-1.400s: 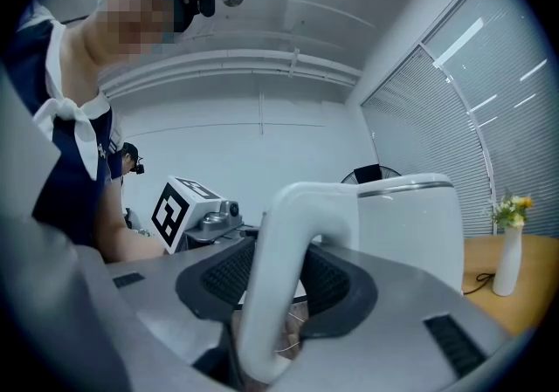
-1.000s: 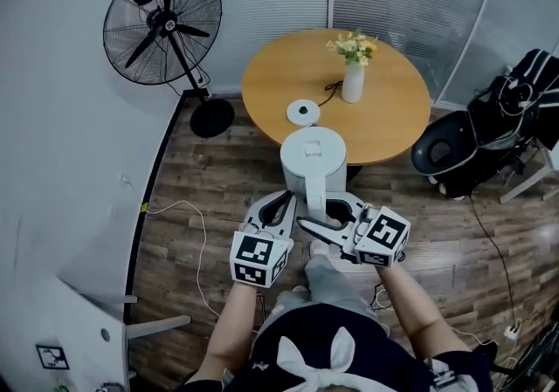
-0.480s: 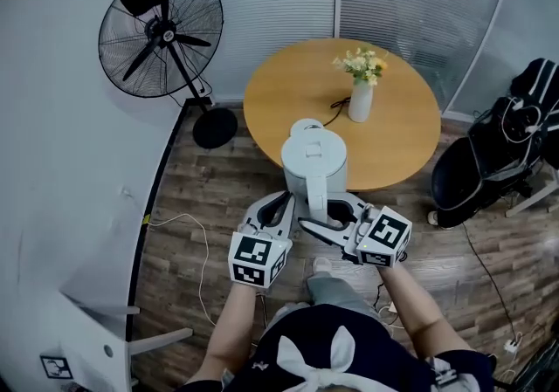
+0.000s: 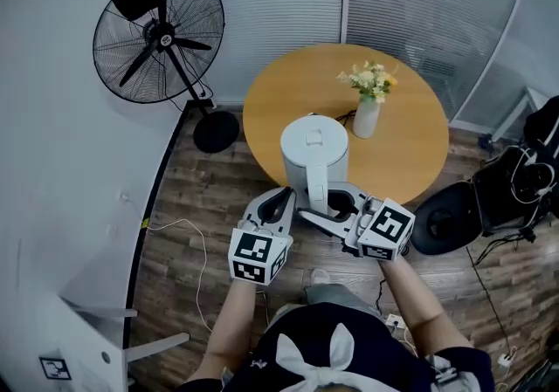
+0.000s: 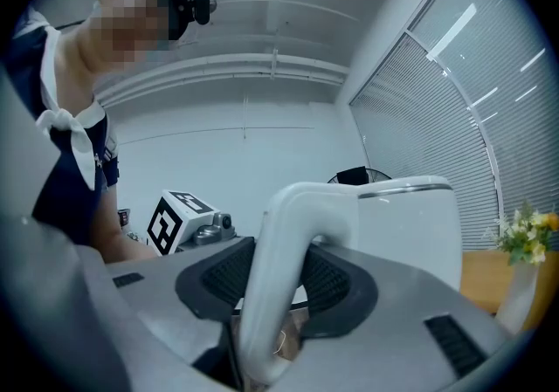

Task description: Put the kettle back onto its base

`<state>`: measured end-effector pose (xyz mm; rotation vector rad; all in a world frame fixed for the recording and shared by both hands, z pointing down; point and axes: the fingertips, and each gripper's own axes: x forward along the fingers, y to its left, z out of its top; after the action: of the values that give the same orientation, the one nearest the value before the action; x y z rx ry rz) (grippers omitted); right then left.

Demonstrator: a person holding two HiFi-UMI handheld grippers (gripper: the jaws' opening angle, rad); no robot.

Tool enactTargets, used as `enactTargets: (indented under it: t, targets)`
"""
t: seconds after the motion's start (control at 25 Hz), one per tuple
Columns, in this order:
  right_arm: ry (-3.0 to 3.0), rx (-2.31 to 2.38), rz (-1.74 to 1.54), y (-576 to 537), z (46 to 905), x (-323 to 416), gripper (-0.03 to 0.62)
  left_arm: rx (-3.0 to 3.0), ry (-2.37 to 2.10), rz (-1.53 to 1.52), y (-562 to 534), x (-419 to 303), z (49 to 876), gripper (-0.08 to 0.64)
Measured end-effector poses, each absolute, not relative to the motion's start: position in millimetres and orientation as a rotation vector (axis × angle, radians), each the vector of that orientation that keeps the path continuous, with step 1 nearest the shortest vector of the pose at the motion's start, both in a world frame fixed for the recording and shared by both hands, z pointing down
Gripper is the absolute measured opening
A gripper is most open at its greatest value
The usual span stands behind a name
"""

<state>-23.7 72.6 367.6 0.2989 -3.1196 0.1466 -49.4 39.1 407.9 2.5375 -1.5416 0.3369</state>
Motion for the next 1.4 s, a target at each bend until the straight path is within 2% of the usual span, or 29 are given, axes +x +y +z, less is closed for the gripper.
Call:
enactTargets:
  t: [0.84, 1.04, 1.4]
  targets:
    - [-3.157, 0.229, 0.063, -32, 349, -12, 0.172, 2.468, -1.612, 0.323, -48, -41, 421, 0.038]
    - [-3.157, 0.194, 0.104, -117, 343, -33, 0.172, 2.418, -1.618, 0.342, -127, -62, 422, 0.038]
    - [-3.162, 0.266, 0.097, -153, 345, -53, 0.172, 2.453, -1.578, 0.371, -161, -84, 425, 0.038]
